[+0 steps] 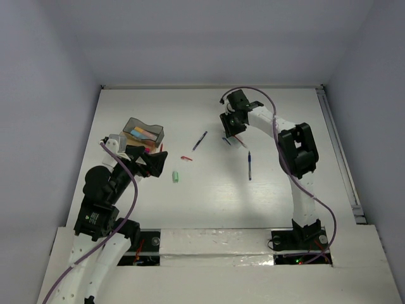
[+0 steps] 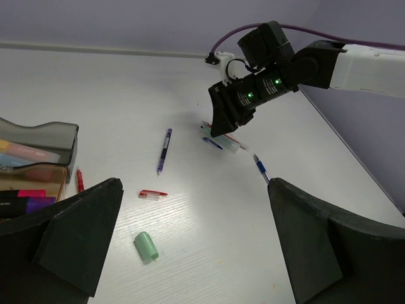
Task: Sort the stationery into containers
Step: Pick up the pen from the center of the board.
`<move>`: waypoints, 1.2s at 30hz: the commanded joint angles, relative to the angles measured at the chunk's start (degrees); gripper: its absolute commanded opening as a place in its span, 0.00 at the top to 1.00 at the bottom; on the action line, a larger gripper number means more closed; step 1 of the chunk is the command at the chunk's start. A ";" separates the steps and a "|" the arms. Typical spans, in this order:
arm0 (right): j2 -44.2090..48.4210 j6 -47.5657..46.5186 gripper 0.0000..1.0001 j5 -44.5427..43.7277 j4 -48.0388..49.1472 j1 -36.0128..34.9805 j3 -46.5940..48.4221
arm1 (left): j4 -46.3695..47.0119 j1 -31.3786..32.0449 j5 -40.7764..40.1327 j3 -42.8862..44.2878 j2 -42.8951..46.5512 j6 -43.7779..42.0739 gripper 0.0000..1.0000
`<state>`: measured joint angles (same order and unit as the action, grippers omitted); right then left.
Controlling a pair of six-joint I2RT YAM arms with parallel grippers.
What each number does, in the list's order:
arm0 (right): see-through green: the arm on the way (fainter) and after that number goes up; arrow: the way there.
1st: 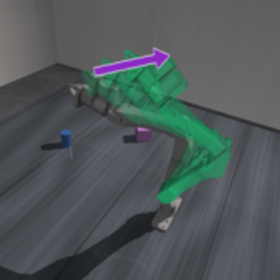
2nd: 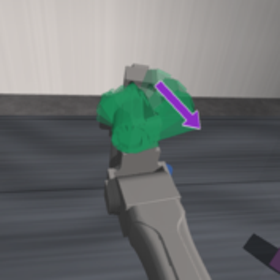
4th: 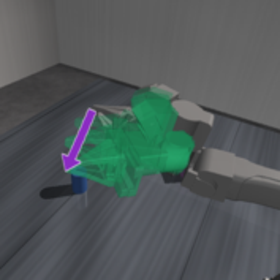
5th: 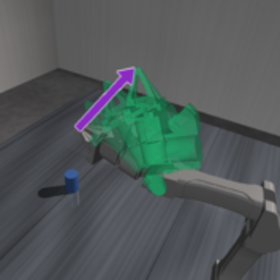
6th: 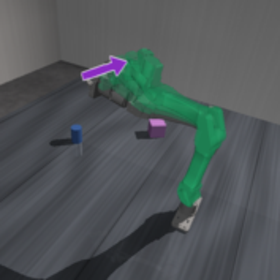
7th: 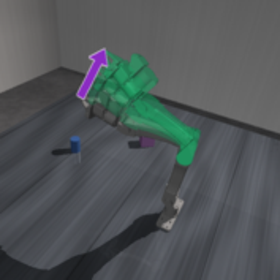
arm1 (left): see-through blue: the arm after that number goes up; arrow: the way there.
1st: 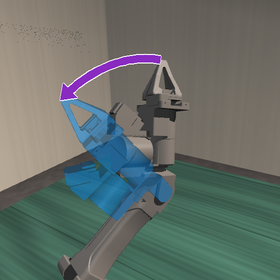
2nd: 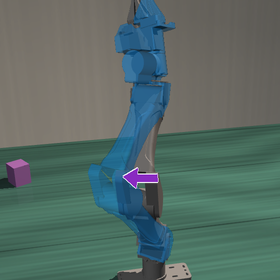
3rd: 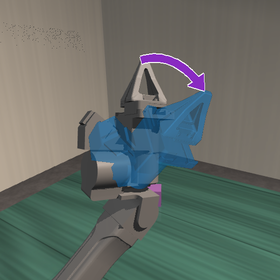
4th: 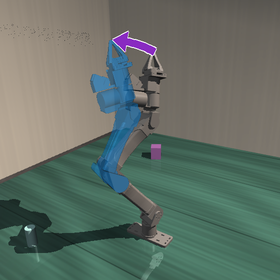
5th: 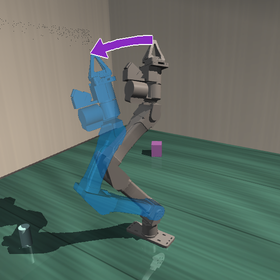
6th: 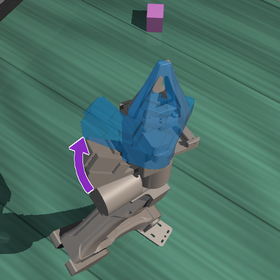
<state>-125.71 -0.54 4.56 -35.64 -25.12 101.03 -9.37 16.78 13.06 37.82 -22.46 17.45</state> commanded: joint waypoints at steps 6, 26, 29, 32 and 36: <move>-1.55 -0.61 0.59 -1.48 -0.40 -1.42 3.29 | 2.42 -0.25 0.56 -0.73 -0.13 0.21 0.01; 1.06 -0.26 0.77 -4.21 2.40 -2.47 3.03 | 2.69 -0.78 0.65 -0.82 -0.48 0.48 0.01; 4.76 0.27 0.79 -4.21 4.87 -3.00 1.10 | 3.47 -0.78 3.02 -1.08 -1.44 1.00 0.01; 10.82 2.19 0.79 -3.59 8.73 -3.79 -1.97 | 4.53 -0.78 6.53 -1.52 -3.02 1.44 0.01; 19.43 6.06 0.78 -1.40 20.39 -8.26 -9.52 | 6.55 -1.83 12.51 -2.05 -4.87 1.88 0.04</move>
<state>-114.72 2.11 1.23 -28.14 -29.28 94.50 -7.46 15.84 19.88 36.32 -26.04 18.48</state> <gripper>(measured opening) 0.319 0.972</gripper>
